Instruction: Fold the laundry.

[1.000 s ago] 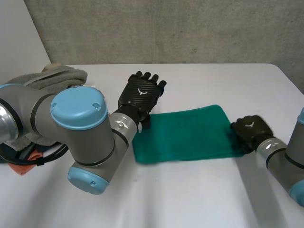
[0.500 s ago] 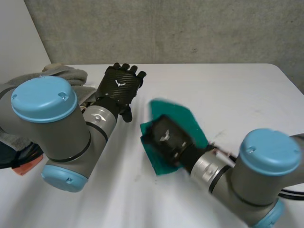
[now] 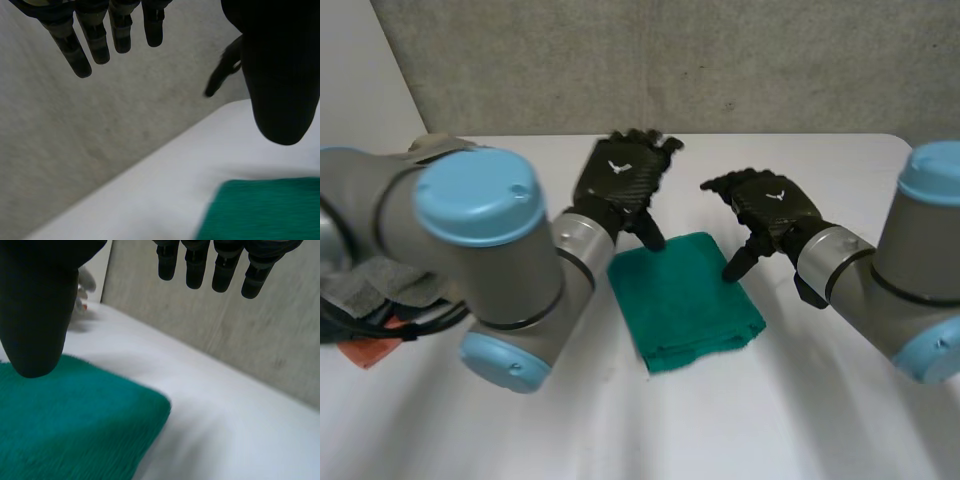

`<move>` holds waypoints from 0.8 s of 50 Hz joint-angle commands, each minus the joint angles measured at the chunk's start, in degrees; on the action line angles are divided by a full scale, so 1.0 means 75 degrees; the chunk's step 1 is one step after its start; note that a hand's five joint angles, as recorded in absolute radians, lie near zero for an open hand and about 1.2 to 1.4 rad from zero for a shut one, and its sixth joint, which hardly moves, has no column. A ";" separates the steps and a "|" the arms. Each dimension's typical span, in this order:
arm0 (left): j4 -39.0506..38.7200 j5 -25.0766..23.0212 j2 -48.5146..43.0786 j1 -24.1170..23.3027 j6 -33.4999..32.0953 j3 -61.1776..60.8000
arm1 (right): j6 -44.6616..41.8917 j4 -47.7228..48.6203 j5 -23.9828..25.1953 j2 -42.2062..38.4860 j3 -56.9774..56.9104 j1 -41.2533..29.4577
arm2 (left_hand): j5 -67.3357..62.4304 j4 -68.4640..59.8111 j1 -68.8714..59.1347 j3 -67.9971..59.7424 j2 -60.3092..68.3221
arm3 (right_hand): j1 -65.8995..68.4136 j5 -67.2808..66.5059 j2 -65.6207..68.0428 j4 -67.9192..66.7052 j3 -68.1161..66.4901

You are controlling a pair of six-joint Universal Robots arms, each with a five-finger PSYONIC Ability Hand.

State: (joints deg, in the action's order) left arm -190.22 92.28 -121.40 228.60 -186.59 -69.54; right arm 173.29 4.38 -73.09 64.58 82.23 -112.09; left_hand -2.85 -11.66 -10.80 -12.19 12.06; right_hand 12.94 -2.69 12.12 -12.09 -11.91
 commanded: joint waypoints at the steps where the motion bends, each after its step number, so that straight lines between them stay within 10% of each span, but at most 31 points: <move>1: 0.2202 0.0187 -0.1751 -0.0292 0.1030 0.1698 | -0.0288 -0.1860 0.0113 -0.1530 -0.1845 0.0004 | 0.0262 0.0104 -0.0011 0.0174 -0.0157 | -0.0392 0.0359 -0.0283 0.0279 0.0255; 13: 0.3108 0.1161 -0.2610 -0.0245 0.0984 0.1819 | -0.1647 -0.2494 -0.0133 -0.2598 -0.2480 -0.0066 | 0.0194 0.0036 -0.0078 0.0106 -0.0089 | -0.0392 0.0359 -0.0283 0.0279 0.0255; 26: 0.2770 0.0927 -0.0994 -0.0034 0.0914 0.1748 | -0.1707 -0.1149 -0.1000 -0.1077 -0.0970 0.0097 | 0.0373 0.0216 0.0101 0.0285 -0.0268 | -0.0392 0.0359 -0.0283 0.0279 0.0255; 40: 0.2253 -0.3770 -0.0102 0.0915 -0.0059 0.1701 | -0.0125 -0.0432 -0.0545 -0.0173 0.1773 0.0414 | 0.0284 0.0126 0.0011 0.0196 -0.0178 | -0.0392 0.0359 -0.0283 0.0279 0.0255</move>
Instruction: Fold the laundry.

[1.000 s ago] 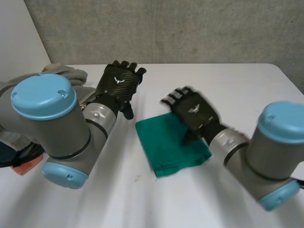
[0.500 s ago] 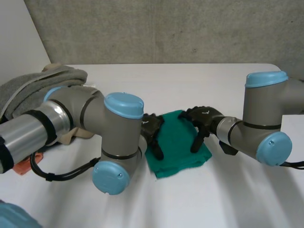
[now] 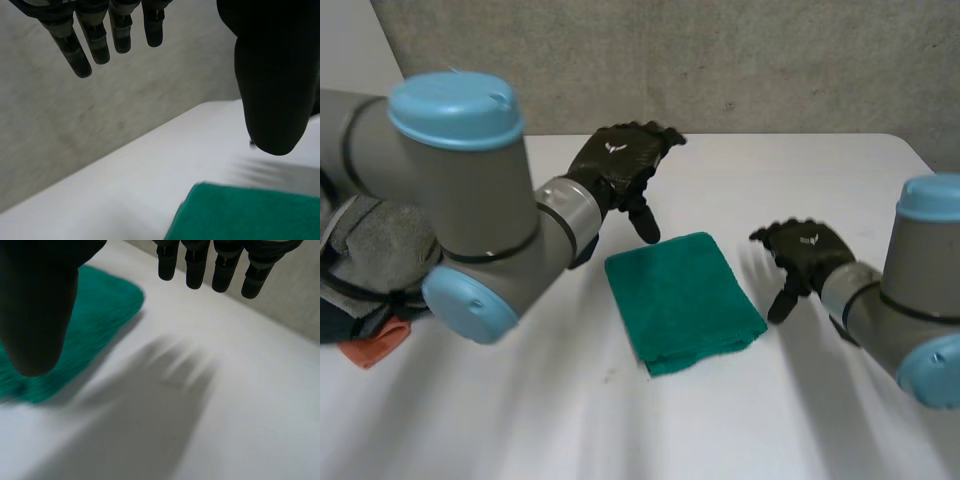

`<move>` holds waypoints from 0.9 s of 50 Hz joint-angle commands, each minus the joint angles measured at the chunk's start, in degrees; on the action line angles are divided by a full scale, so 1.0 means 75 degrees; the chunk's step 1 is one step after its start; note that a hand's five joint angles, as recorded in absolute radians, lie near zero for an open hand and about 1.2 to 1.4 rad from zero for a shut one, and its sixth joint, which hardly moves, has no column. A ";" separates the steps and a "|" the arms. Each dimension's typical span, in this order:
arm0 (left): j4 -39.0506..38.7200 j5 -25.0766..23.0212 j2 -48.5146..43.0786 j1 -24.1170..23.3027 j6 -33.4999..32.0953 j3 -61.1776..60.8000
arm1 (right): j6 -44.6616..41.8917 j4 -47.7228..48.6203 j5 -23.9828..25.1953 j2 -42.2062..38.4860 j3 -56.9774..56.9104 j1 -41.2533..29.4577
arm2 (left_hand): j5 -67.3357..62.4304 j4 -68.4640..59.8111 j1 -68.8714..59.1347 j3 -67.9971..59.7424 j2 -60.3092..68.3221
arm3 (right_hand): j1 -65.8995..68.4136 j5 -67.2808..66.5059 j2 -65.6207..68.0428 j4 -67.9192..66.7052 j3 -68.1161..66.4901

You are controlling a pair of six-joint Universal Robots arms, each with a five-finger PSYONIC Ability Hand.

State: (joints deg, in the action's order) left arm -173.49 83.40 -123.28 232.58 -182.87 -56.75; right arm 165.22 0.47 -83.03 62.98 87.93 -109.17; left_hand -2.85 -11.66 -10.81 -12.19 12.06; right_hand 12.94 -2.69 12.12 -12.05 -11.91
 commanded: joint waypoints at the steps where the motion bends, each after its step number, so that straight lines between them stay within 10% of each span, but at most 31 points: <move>1: 0.0034 -0.2798 0.0160 0.0384 -0.0566 -0.0015 | 0.1043 0.0171 0.1037 0.0040 0.1130 0.0024 | 0.0284 0.0126 0.0012 0.0196 -0.0178 | -0.0392 0.0358 -0.0283 0.0274 0.0255; 26: 0.0046 -0.3503 0.0417 0.0314 -0.0520 -0.0179 | 0.1162 0.1379 0.1228 -0.0908 0.0558 -0.0304 | 0.0261 0.0104 -0.0011 0.0173 -0.0156 | 0.3228 -0.3261 0.3337 -0.3346 -0.3365; 31: 0.0034 -0.3503 0.0417 0.0302 -0.0520 -0.0179 | 0.1103 0.1379 0.1157 -0.1108 0.0335 -0.0292 | 0.0261 0.0104 -0.0011 0.0173 -0.0156 | 0.8938 -0.8971 0.9046 -0.9055 -0.9074; 45: -0.0013 -0.3515 0.0687 0.0091 -0.0391 0.0196 | 0.1232 0.1614 -0.0061 -0.1810 -0.1737 0.0808 | 0.0306 0.0148 0.0034 0.0218 -0.0201 | 0.8942 -0.8975 0.9050 -0.9060 -0.9078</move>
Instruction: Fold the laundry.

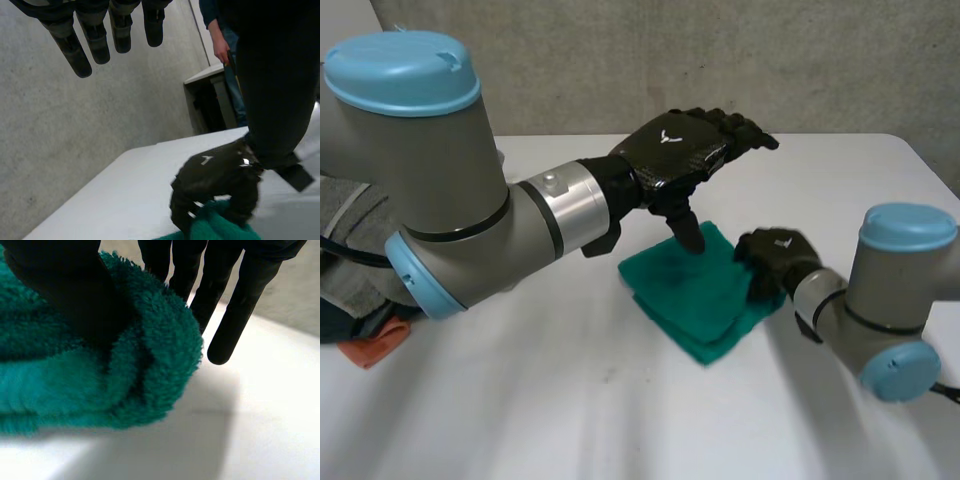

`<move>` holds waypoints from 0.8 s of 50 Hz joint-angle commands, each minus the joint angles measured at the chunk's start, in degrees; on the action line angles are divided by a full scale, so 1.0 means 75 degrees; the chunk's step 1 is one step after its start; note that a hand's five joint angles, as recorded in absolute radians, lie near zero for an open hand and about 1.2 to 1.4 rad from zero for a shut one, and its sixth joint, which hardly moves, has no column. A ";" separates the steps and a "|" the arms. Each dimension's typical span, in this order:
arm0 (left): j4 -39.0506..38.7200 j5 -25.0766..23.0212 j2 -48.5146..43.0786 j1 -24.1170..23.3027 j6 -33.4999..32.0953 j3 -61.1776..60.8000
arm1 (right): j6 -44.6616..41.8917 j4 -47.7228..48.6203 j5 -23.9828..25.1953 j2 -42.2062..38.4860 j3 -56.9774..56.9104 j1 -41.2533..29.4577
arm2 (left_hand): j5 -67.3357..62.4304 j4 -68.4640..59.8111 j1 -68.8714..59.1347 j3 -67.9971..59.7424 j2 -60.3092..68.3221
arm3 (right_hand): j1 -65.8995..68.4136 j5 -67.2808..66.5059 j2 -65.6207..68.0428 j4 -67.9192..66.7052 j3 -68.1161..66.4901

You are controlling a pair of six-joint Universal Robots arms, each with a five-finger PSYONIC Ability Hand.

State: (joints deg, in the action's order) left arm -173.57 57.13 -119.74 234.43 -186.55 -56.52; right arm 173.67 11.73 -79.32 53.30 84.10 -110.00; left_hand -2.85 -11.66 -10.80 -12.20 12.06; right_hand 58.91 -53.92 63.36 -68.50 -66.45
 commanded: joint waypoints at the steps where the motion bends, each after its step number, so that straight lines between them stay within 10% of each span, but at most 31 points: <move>1: -0.0013 -0.0012 0.0250 -0.0179 0.0088 0.0153 | 0.0210 0.0112 -0.0730 -0.0787 -0.1717 0.1187 | 0.0306 0.0148 0.0034 0.0219 -0.0201 | 0.2812 -0.2144 0.2219 -0.1534 -0.1807; 18: -0.0072 0.0012 0.0286 -0.0308 0.0099 0.0165 | 0.0550 -0.1984 -0.2372 -0.5017 -0.9309 0.3215 | 0.0261 0.0104 -0.0011 0.0174 -0.0156 | 0.2812 -0.2144 0.2219 -0.1534 -0.1807; 28: -0.0083 0.0012 0.0227 -0.0308 0.0099 0.0188 | 0.0562 -0.1821 -0.2279 -0.5313 -0.9468 0.3815 | 0.0239 0.0081 -0.0034 0.0152 -0.0134 | 0.2812 -0.2144 0.2219 -0.1534 -0.1807; 29: -0.0095 0.0012 0.0227 -0.0319 0.0099 0.0200 | 0.0562 -0.1845 -0.2186 -0.5313 -0.9456 0.3873 | 0.0239 0.0081 -0.0034 0.0152 -0.0134 | 0.2420 -0.1752 0.1827 -0.1142 -0.1415; 31: -0.0119 0.0023 0.0204 -0.0319 0.0099 0.0246 | 0.0562 -0.1915 -0.2080 -0.5313 -0.9444 0.3932 | 0.0239 0.0081 -0.0034 0.0152 -0.0134 | -0.5971 0.6639 -0.6565 0.7249 0.6977; 40: -0.0107 0.0023 0.0215 -0.0319 0.0099 0.0200 | 0.0434 -0.2934 -0.1706 -0.4379 -0.8885 0.4330 | 0.0239 0.0081 -0.0034 0.0152 -0.0134 | -0.6522 0.7190 -0.7115 0.7800 0.7527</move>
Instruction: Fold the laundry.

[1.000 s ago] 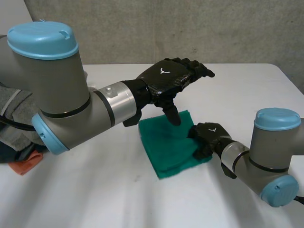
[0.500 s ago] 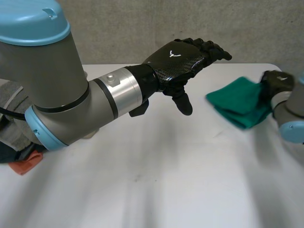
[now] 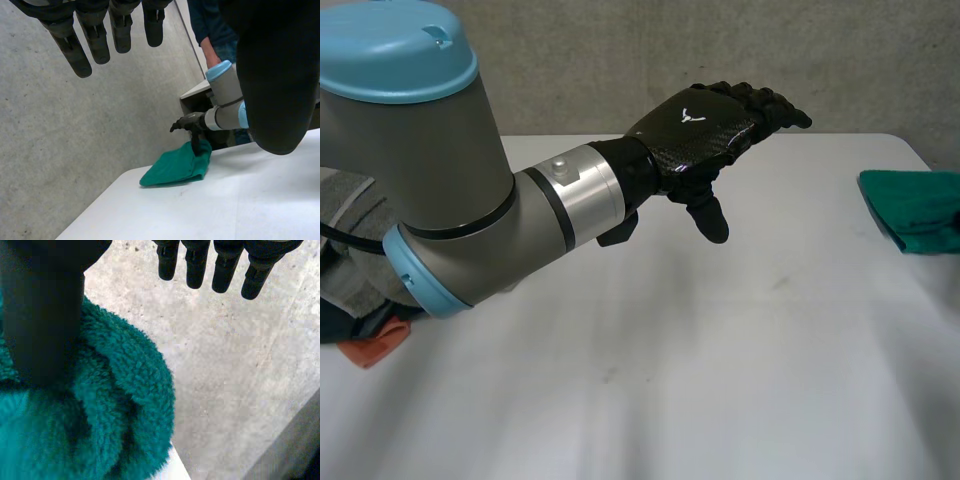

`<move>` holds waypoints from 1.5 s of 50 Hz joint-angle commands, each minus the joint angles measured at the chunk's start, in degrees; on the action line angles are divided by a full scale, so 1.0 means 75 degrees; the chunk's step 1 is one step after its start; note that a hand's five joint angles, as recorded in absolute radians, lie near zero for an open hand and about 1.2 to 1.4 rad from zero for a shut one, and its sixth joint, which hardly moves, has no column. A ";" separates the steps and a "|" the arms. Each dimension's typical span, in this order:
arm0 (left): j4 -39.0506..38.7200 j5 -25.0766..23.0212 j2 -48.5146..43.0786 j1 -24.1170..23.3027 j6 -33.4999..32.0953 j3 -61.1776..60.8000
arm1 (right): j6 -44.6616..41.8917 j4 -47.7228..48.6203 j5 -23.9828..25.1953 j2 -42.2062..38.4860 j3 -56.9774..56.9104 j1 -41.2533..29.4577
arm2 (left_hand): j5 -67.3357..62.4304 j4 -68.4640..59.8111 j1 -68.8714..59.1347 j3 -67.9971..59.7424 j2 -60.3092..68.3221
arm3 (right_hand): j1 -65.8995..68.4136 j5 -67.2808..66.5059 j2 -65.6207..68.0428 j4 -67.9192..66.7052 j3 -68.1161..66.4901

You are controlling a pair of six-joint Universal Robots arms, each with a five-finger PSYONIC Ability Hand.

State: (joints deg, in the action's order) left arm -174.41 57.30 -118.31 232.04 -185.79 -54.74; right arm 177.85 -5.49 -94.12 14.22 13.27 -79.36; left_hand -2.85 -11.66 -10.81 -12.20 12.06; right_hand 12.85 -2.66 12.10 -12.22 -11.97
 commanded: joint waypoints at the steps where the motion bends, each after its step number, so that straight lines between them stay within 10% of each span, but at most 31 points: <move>1: 0.0005 0.0013 0.0037 -0.0001 -0.0002 -0.0037 | -0.0193 -0.0651 0.0314 0.1031 0.0794 0.0246 | 0.0239 0.0081 -0.0033 0.0152 -0.0134 | -0.0380 0.0355 -0.0280 0.0296 0.0262; 7: -0.0065 0.0819 0.0142 0.0104 -0.0002 0.0080 | -0.1504 -0.0196 0.0525 0.2941 0.2950 0.0187 | 0.0194 0.0036 -0.0078 0.0107 -0.0089 | -0.0380 0.0355 -0.0280 0.0296 0.0262; 18: -0.0487 0.4569 0.0295 0.2104 -0.0223 0.0724 | -0.3229 0.4327 0.3840 0.6668 0.8657 -0.0714 | 0.0194 0.0036 -0.0078 0.0107 -0.0089 | -0.0380 0.0355 -0.0280 0.0296 0.0262; 37: -0.1260 0.4503 -0.3195 0.4862 -0.3915 0.1168 | -0.4354 0.4904 0.4451 0.8440 1.2421 -0.2789 | -0.0851 -0.1008 -0.1123 -0.0938 0.0956 | -0.0380 0.0355 -0.0280 0.0296 0.0262; 41: -0.1319 0.4244 -0.3315 0.4815 -0.3939 0.1193 | -0.4483 0.4915 0.4311 0.8475 1.2527 -0.2696 | -0.8943 -0.9101 -0.9215 -0.9030 0.9048 | -0.0380 0.0355 -0.0280 0.0296 0.0262; 59: -0.1776 0.4068 0.0902 0.2170 -0.1505 -0.0575 | -0.4413 0.4553 0.3678 0.9025 1.2762 -0.2649 | -0.8954 -0.9111 -0.9226 -0.9041 0.9059 | -0.0380 0.0355 -0.0280 0.0296 0.0262; 75: -0.1683 0.3295 -0.0242 0.0059 0.1252 -0.1315 | -0.4413 0.4294 0.3092 0.9131 1.2656 -0.2391 | -0.8954 -0.9111 -0.9226 -0.9041 0.9059 | -0.0380 0.0355 -0.0280 0.0296 0.0262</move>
State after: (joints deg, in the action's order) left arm -187.02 84.55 -112.39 235.49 -181.31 -63.02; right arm 144.78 26.67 -69.29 82.73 108.60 -98.65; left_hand -54.74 -68.84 -66.69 -68.18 68.52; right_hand 12.85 -2.66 12.09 -12.03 -11.93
